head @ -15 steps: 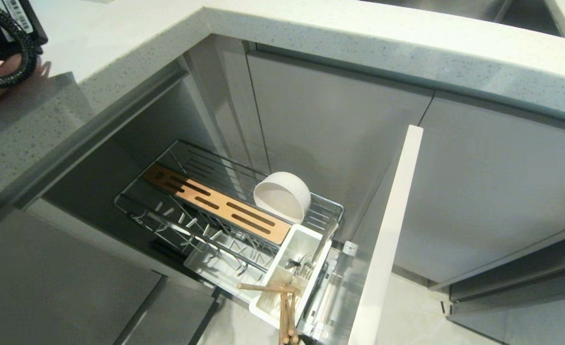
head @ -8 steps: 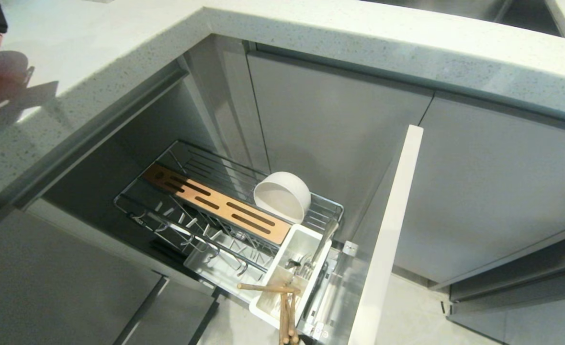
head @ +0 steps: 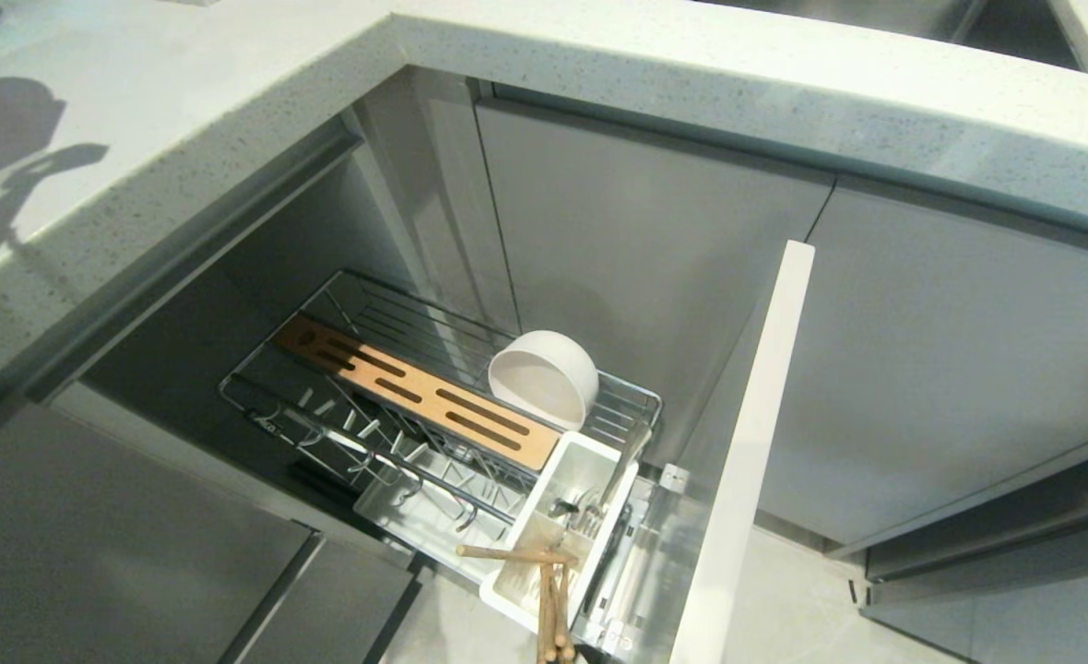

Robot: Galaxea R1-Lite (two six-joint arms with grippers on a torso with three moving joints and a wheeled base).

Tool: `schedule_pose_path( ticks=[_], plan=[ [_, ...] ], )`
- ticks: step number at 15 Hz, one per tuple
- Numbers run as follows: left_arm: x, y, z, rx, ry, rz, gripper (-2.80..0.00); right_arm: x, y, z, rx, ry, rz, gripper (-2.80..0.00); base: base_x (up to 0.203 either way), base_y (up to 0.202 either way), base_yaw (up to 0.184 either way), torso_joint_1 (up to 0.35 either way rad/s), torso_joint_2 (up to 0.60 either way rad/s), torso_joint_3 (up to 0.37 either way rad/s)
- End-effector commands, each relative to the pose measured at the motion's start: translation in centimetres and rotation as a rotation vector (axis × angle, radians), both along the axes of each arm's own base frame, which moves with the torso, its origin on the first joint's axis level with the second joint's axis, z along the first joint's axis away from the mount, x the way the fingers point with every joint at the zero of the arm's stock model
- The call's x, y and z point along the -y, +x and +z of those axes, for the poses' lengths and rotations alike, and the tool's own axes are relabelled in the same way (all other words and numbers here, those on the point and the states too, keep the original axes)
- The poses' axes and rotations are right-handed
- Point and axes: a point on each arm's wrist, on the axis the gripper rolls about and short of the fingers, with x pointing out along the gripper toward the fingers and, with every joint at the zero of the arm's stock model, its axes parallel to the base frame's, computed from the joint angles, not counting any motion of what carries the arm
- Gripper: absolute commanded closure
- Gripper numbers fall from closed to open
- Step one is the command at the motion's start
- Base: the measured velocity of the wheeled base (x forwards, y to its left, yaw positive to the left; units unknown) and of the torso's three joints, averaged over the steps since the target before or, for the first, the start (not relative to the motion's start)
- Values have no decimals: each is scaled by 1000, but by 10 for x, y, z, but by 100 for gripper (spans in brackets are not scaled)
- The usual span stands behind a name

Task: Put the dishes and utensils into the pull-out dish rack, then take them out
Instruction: Pick up the plate and place it in the cupboard

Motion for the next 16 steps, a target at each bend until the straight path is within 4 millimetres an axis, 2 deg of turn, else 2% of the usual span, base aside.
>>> schedule_pose_path(
  ticks=[1,6,9,12,14,16],
  plan=[
    [2,-6,7,69,-47,-34,0,0,0,0,-2,0,0,0,0,0,0,0,0,0],
    [19,-18,19,219,-257,-232,0,0,0,0,-2,0,0,0,0,0,0,0,0,0],
    [44,-23,24,300,-368,-381,0,0,0,0,-2,0,0,0,0,0,0,0,0,0],
    [82,-37,24,317,-457,-552,0,0,0,0,-2,0,0,0,0,0,0,0,0,0],
    [121,-52,18,312,-497,-649,0,0,0,0,-2,0,0,0,0,0,0,0,0,0],
    [156,-64,8,322,-489,-673,0,0,0,0,-2,0,0,0,0,0,0,0,0,0]
  ],
)
